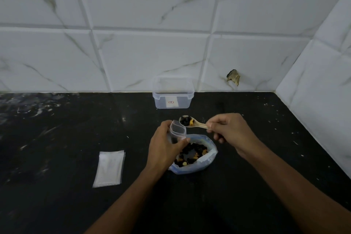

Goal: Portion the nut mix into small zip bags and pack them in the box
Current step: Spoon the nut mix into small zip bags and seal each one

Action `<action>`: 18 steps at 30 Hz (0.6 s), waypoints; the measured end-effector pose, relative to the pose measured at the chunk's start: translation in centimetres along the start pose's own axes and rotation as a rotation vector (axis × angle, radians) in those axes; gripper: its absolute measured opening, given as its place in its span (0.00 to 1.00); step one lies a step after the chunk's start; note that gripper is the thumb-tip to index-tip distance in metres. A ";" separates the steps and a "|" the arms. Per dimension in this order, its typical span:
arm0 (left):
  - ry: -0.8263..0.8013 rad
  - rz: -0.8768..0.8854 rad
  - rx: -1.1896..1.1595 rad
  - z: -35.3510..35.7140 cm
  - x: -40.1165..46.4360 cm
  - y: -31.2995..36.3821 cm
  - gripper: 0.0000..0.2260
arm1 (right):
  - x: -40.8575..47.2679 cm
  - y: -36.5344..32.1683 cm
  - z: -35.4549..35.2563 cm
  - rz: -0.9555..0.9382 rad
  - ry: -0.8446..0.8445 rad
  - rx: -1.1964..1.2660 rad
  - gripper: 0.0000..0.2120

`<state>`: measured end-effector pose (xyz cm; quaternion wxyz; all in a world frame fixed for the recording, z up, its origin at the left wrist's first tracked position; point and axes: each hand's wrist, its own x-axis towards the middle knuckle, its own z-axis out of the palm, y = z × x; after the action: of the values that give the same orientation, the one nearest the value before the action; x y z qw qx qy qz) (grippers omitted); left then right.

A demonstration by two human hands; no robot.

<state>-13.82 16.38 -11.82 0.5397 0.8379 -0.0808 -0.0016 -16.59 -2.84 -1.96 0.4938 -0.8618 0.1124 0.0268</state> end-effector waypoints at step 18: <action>-0.025 -0.024 -0.137 0.8 0.0 0.4 0.21 | -2.9 -0.1 4.5 -0.792 0.123 -0.921 0.11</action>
<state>-13.96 15.47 -11.80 0.5946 0.8000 -0.0771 -0.0239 -19.12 1.57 -3.70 0.0354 -0.9631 -0.2112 -0.1629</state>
